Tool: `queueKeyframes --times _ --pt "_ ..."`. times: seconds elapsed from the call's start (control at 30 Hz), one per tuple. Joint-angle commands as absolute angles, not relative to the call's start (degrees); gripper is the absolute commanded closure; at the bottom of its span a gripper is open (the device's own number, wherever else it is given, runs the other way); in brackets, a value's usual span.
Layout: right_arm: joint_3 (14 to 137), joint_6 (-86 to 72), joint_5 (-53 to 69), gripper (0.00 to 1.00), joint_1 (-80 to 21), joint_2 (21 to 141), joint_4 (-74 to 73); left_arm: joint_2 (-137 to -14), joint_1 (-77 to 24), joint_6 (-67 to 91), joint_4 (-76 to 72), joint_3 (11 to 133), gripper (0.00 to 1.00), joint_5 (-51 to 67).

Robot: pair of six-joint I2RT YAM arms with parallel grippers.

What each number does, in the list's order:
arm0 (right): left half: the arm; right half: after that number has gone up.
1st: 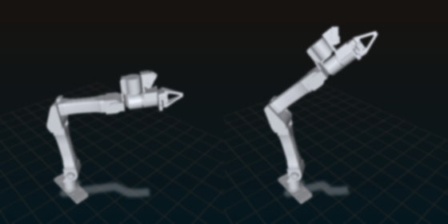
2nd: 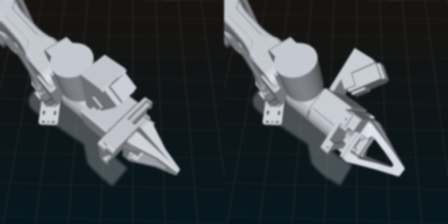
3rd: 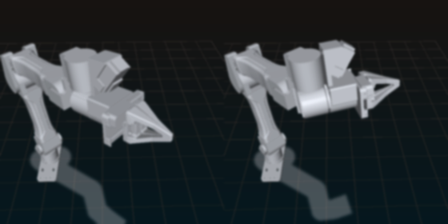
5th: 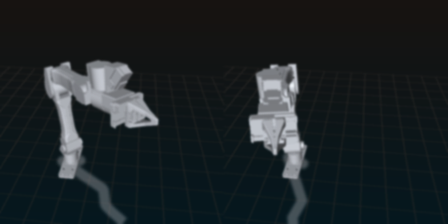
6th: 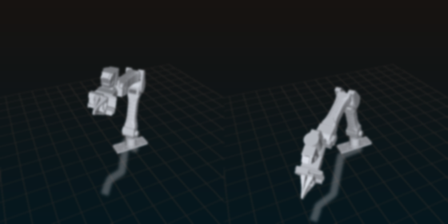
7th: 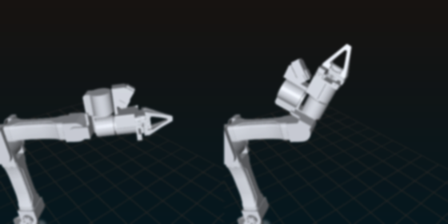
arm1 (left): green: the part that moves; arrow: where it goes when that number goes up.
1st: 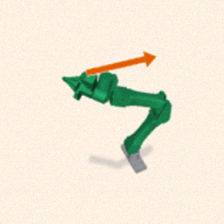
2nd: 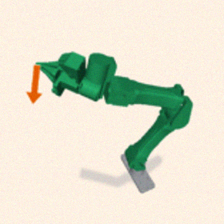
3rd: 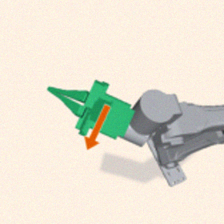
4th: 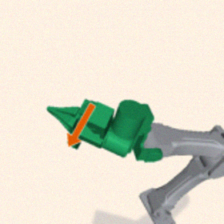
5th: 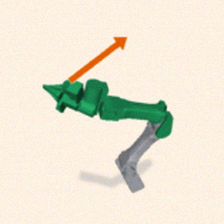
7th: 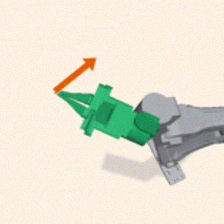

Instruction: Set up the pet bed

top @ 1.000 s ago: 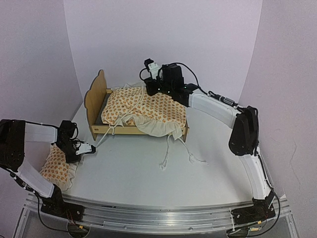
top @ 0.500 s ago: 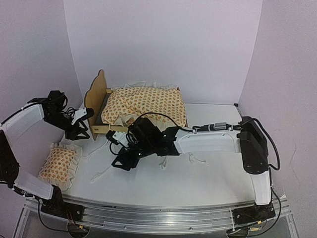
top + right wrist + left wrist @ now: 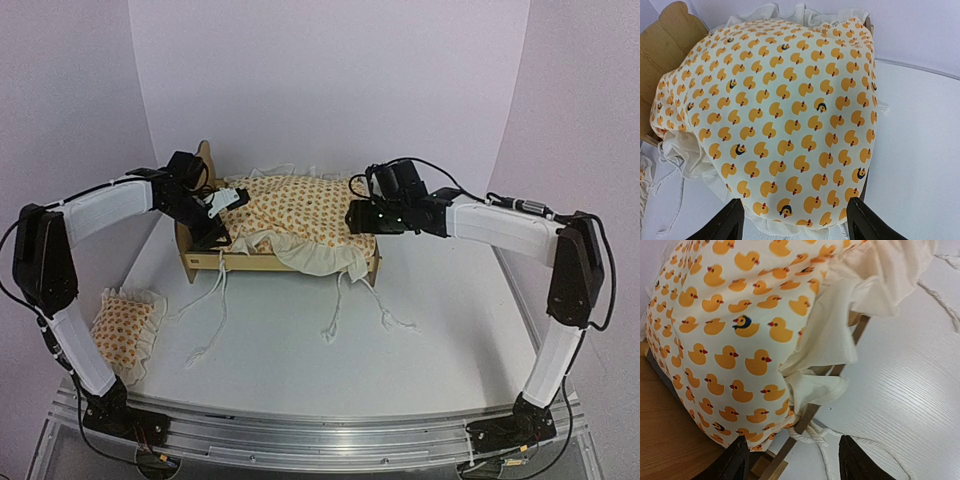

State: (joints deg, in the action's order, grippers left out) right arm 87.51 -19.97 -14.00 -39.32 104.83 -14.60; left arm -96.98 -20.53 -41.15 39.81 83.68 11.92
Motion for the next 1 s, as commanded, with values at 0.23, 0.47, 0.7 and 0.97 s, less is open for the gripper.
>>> queueKeyframes --times 0.23,0.47,0.7,0.97 --pt "97.42 -24.42 -11.95 0.46 -39.3 117.44 -22.02 -108.46 -20.12 -35.97 27.69 86.69 0.33 -3.79" --pt "99.22 -24.98 -15.33 0.9 -38.79 118.59 -23.53 -109.63 -20.14 -36.03 24.5 87.57 0.76 -1.14" --pt "101.53 -21.16 -15.57 1.0 -36.43 117.11 -23.98 -107.29 -15.3 -40.97 34.16 95.06 1.0 4.47" --pt "104.73 -14.46 -8.46 1.0 -36.11 118.36 -24.08 -102.36 -12.2 -58.8 51.75 92.37 1.0 5.63"
